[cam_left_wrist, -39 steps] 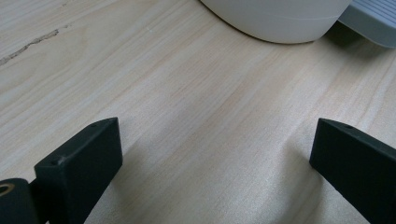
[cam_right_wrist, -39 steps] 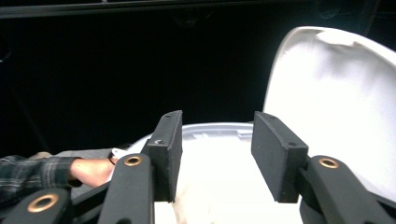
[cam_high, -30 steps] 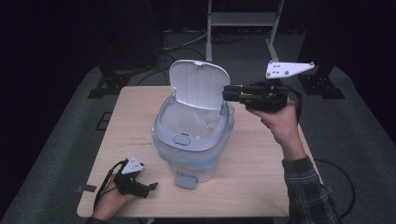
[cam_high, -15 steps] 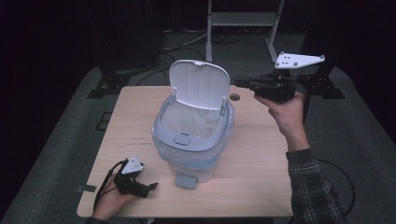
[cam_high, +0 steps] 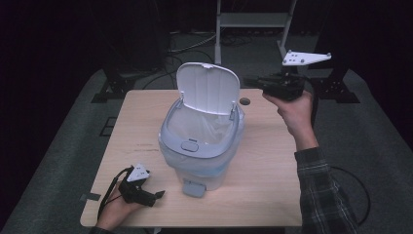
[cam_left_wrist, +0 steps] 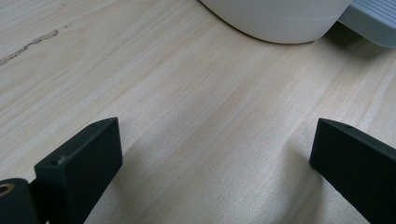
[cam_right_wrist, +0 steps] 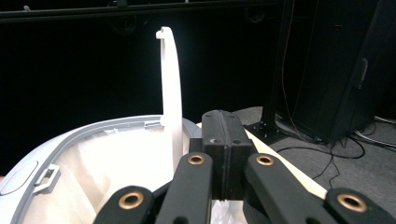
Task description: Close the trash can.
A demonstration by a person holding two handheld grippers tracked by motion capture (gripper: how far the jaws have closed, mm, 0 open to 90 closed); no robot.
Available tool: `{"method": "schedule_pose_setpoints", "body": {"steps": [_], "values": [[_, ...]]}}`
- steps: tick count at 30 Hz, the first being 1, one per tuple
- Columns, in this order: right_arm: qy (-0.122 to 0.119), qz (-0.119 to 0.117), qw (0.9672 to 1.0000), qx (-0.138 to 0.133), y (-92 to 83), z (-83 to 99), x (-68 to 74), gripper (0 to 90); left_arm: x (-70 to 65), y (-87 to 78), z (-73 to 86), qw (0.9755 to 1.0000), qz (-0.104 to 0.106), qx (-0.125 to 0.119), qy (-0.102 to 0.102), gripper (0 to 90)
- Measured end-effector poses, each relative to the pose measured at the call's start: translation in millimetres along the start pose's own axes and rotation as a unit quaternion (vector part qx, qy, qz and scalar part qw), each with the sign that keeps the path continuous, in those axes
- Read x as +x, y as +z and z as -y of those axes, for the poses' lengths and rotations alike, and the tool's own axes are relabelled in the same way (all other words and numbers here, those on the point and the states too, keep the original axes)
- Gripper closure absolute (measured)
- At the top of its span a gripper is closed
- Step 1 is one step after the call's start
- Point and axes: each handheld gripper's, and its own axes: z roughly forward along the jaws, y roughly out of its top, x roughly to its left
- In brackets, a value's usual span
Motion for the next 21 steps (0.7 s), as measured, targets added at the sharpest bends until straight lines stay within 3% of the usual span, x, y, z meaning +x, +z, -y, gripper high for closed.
{"method": "schedule_pose_setpoints", "body": {"steps": [10, 21], "values": [[-0.003, -0.016, 0.9999, 0.004, 14.3, -7.7, 0.8, 89.9, 0.0, 0.0, 0.0, 1.0000, 0.000, 0.000, 0.000, 1.4], [-0.008, -0.035, 0.9993, 0.003, 15.8, -9.0, 7.6, 90.0, 0.0, 0.0, 0.0, 1.0000, 0.000, 0.000, 0.000, 1.4]]}}
